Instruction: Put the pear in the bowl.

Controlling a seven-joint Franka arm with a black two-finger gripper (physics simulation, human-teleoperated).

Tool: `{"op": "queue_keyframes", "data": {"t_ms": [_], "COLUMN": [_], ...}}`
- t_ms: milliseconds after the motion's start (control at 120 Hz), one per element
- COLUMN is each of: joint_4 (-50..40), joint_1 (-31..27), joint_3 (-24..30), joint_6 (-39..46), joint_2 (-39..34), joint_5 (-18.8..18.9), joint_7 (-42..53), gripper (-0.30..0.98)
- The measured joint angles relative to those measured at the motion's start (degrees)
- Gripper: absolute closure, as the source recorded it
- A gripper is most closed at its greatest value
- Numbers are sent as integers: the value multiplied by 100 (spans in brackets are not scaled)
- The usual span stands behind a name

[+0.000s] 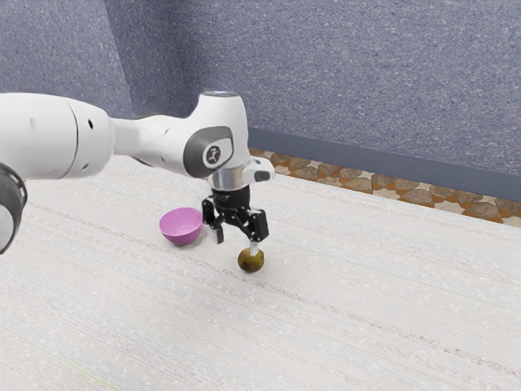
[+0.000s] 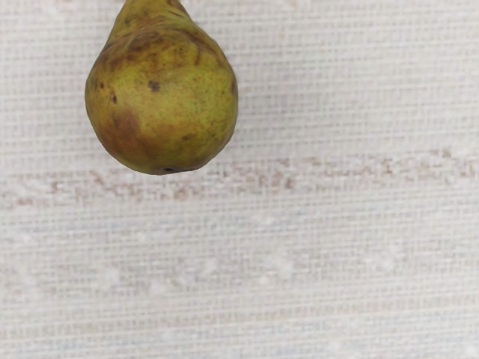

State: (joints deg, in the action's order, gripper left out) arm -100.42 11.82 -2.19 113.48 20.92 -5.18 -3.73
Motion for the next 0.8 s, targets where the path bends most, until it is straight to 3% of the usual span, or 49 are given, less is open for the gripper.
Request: {"op": "queue_keyframes", "data": {"t_ms": [300, 800], "joint_4": [549, 1045], "joint_1": [120, 127], "joint_3": [-217, -242], "joint_6": [-128, -66], "joint_2": [639, 1272], "joint_5": [179, 112], "joint_7": [-47, 52], "gripper": [0, 0]}}
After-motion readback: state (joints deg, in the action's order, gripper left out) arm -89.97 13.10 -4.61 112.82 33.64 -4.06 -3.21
